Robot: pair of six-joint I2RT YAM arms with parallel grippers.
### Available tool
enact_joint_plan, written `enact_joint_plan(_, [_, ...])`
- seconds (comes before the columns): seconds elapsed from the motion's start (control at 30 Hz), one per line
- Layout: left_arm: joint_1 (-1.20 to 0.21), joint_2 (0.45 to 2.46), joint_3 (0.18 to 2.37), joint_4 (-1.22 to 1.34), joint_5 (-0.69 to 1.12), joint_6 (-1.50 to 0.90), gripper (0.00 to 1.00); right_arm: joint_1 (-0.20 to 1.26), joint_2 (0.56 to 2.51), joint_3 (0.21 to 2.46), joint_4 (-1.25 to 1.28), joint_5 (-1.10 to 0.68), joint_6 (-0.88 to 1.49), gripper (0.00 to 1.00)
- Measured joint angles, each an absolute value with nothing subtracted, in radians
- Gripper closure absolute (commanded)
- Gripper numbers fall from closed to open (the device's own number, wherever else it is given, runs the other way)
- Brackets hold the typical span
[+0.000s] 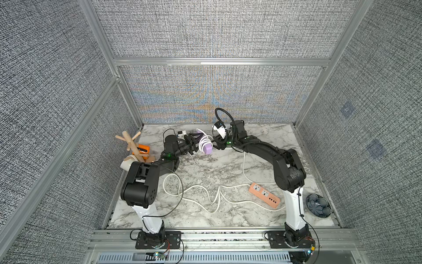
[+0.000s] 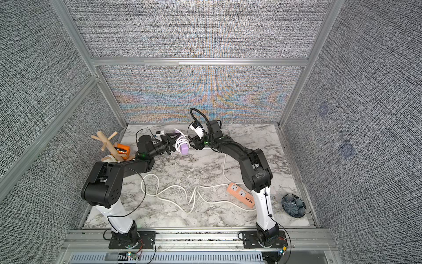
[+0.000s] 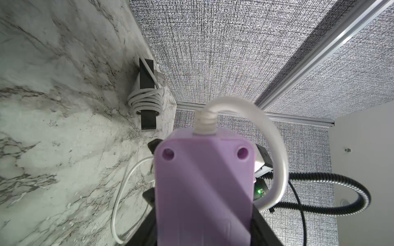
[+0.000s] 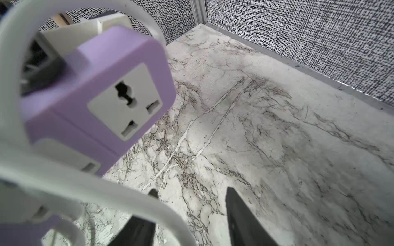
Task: Unwrap the cord wrapped around the power strip
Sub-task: Unwrap the power cord from the power strip.
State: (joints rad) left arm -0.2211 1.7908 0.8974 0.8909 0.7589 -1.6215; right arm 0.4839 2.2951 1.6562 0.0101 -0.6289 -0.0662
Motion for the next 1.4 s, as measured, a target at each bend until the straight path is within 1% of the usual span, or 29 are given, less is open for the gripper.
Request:
enact_joint_plan(0.07, [-0.221, 1.790, 0.898, 0.878, 0.758, -1.604, 1.00, 0.481, 2.264, 1.628, 0.009, -0.628, -0.066, 0.88])
enact_joint_plan(0.13, [-0.220, 1.797, 0.898, 0.867, 0.759, -1.601, 1.00, 0.478, 2.228, 1.602, -0.004, -0.621, -0.070, 0.98])
enact_joint_plan(0.17, [-0.220, 1.809, 0.899, 0.873, 0.756, -1.602, 1.00, 0.476, 2.206, 1.591, -0.017, -0.613, -0.075, 1.00])
enact_joint_plan(0.4, [-0.220, 1.956, 0.889, 1.002, 0.695, -1.719, 1.00, 0.479, 2.069, 1.563, -0.100, -0.565, -0.119, 1.00])
enact_joint_plan(0.57, [-0.221, 1.984, 0.893, 1.052, 0.633, -1.752, 1.00, 0.537, 1.999, 1.538, -0.161, -0.537, -0.188, 1.00])
enact_joint_plan(0.7, [-0.221, 1.987, 0.936, 1.058, 0.597, -1.765, 1.00, 0.577, 2.004, 1.470, -0.187, -0.529, -0.244, 1.00])
enact_joint_plan(0.8, [-0.221, 2.004, 0.966, 1.091, 0.572, -1.784, 1.00, 0.574, 2.032, 1.399, -0.194, -0.514, -0.255, 1.00])
enact_joint_plan(0.93, [-0.220, 2.012, 0.972, 1.102, 0.567, -1.812, 1.00, 0.538, 2.056, 1.326, -0.184, -0.507, -0.234, 1.00])
enact_joint_plan(1.07, [-0.218, 2.012, 0.947, 1.142, 0.576, -1.834, 1.00, 0.453, 2.091, 1.315, -0.135, -0.512, -0.174, 1.00])
enact_joint_plan(1.23, [-0.213, 2.012, 0.905, 1.158, 0.638, -1.829, 1.00, 0.364, 2.117, 1.361, -0.102, -0.521, -0.084, 1.00])
enact_joint_plan(1.4, [-0.213, 2.009, 0.853, 1.137, 0.673, -1.766, 0.99, 0.297, 2.105, 1.435, -0.107, -0.540, -0.016, 1.00])
